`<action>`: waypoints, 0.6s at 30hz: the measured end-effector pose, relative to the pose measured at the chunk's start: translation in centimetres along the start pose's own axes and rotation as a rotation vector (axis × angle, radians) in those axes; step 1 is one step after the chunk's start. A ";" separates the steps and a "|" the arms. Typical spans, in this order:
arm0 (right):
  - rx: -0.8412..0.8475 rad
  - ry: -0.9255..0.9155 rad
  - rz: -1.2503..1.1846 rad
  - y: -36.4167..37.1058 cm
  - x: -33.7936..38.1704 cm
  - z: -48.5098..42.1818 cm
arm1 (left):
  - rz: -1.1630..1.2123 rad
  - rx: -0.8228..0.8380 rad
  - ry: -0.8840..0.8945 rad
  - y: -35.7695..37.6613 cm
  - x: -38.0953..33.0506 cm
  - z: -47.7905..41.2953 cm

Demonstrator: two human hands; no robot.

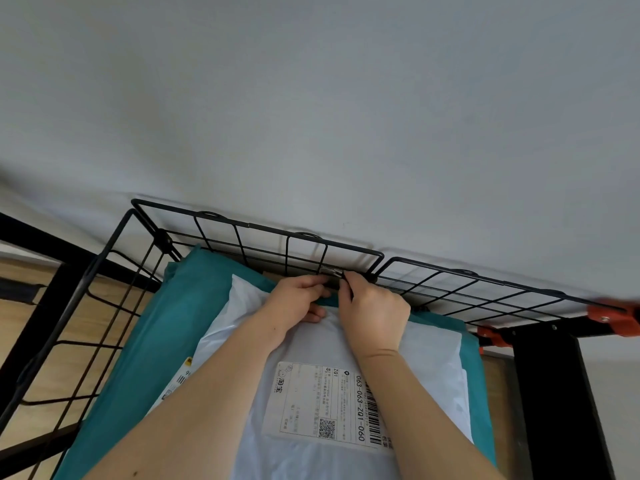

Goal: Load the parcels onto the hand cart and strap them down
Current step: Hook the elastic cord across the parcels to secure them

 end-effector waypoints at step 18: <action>0.170 0.019 0.096 1.1 -0.1 -0.1 | 0.049 -0.022 -0.002 -0.2 -0.1 0.2</action>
Point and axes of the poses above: each hand's wrist, its own z-axis away from the middle knuckle, its own y-axis out of the palm, x = y × z, the point moved 1 cm from there along -z, towards the middle knuckle, and after that the axes turned 12 degrees about -z, right-handed, at the moved point
